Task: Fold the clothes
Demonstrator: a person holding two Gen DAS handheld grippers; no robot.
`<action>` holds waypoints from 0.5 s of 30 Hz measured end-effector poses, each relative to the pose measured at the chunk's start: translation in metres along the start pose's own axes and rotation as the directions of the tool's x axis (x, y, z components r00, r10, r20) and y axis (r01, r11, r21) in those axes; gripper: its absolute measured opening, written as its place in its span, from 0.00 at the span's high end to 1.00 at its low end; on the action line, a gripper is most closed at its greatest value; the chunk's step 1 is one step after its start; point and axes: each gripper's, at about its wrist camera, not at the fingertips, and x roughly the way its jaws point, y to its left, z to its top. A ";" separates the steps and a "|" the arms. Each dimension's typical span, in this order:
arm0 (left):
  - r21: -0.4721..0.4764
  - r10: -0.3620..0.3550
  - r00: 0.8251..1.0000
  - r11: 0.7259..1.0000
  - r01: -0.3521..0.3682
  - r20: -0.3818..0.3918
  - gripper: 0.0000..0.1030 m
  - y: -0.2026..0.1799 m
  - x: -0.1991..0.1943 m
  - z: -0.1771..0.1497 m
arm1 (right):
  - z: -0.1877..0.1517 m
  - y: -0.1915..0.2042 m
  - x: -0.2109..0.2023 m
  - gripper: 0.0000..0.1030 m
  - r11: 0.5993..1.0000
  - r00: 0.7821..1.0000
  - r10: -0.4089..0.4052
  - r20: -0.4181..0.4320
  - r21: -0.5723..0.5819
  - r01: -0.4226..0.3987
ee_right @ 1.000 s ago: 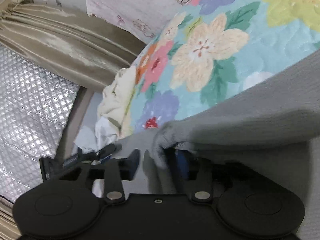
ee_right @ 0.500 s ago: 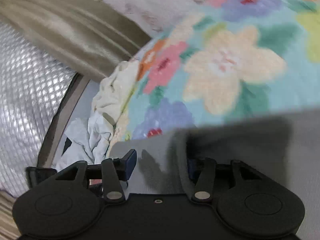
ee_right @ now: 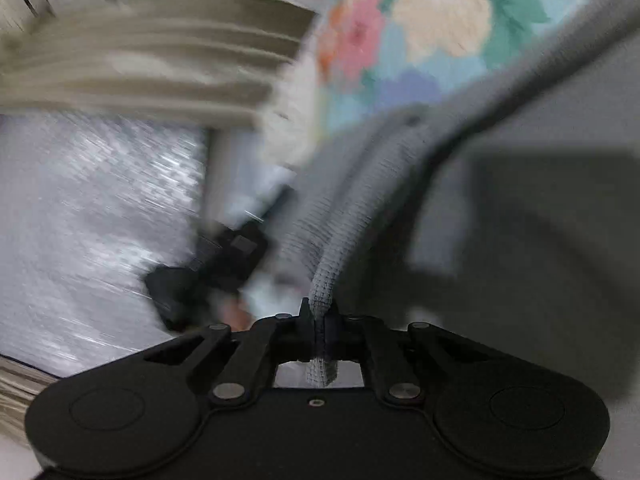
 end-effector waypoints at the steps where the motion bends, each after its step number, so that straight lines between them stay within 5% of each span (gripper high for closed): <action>1: 0.014 0.039 0.999 0.999 -0.038 -0.032 0.95 0.001 0.005 -0.004 | -0.005 0.003 0.008 0.88 0.990 0.991 -0.129 -0.026 -0.053 0.127; 3: 0.036 0.079 0.995 0.996 -0.077 -0.066 0.91 0.001 0.007 -0.009 | -0.010 0.007 0.017 0.90 0.966 0.974 -0.224 -0.030 -0.141 0.218; 7: 0.086 0.080 0.995 0.993 -0.076 -0.054 0.71 -0.009 -0.009 -0.013 | -0.003 0.014 0.002 0.41 0.977 0.988 -0.149 0.044 -0.150 0.154; 9: 0.158 0.123 0.992 0.981 -0.116 -0.035 0.57 -0.021 -0.016 -0.016 | -0.001 0.022 -0.009 0.38 0.964 0.981 -0.156 0.115 -0.197 0.177; 13: 0.359 0.335 0.941 0.886 -0.294 -0.055 0.57 -0.039 0.001 -0.034 | 0.003 0.034 -0.019 0.38 0.916 0.938 -0.225 0.265 -0.270 0.296; 15: 0.376 0.363 0.931 0.869 -0.321 -0.045 0.57 -0.038 0.004 -0.039 | 0.009 0.031 -0.012 0.36 0.878 0.907 -0.263 0.330 -0.308 0.367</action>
